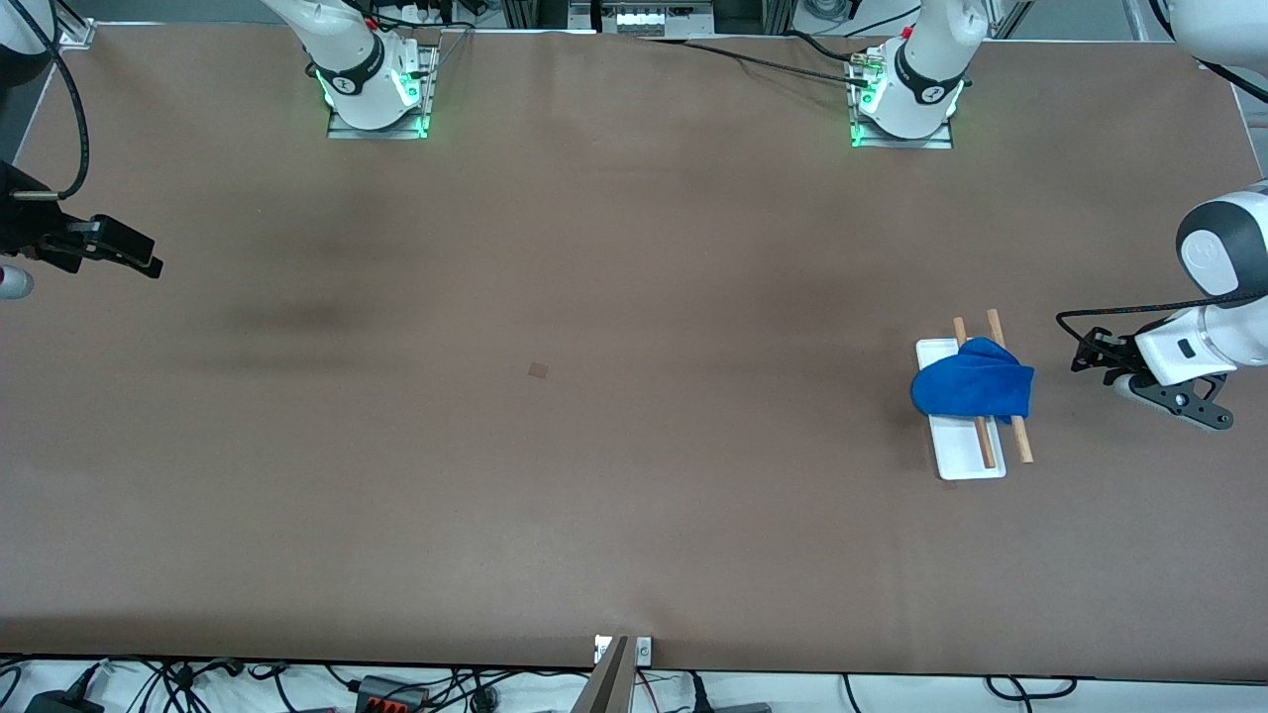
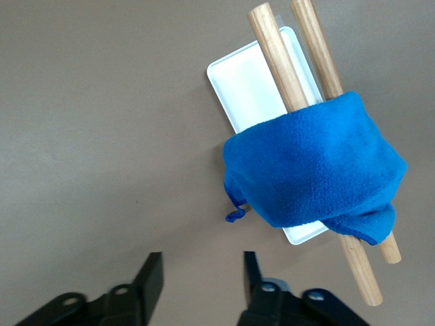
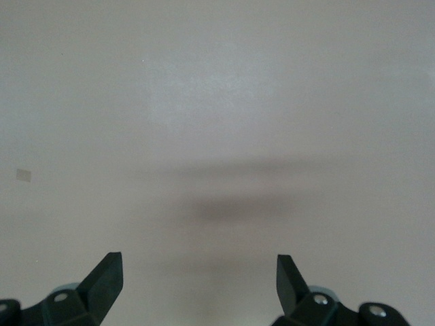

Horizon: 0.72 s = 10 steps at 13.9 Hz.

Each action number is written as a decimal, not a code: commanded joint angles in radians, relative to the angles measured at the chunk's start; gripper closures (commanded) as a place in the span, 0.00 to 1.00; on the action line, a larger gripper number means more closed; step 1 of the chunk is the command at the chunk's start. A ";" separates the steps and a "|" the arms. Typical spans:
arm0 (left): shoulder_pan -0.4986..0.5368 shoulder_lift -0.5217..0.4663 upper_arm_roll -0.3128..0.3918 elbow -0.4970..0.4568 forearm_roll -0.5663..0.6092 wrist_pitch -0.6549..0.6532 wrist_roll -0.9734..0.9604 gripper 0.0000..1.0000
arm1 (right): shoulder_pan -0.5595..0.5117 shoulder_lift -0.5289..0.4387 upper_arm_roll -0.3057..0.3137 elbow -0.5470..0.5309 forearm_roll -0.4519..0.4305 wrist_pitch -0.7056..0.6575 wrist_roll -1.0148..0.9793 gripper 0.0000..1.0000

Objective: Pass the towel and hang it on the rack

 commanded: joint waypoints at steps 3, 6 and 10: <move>0.003 -0.038 0.001 -0.001 -0.035 -0.037 0.017 0.00 | 0.000 -0.017 0.000 -0.021 -0.011 0.011 -0.014 0.00; -0.003 -0.063 0.002 0.005 -0.070 -0.078 0.009 0.00 | 0.000 -0.017 0.000 -0.021 -0.011 0.014 -0.015 0.00; -0.006 -0.084 0.005 0.100 -0.139 -0.225 -0.060 0.00 | 0.000 -0.017 0.000 -0.010 -0.011 0.017 -0.014 0.00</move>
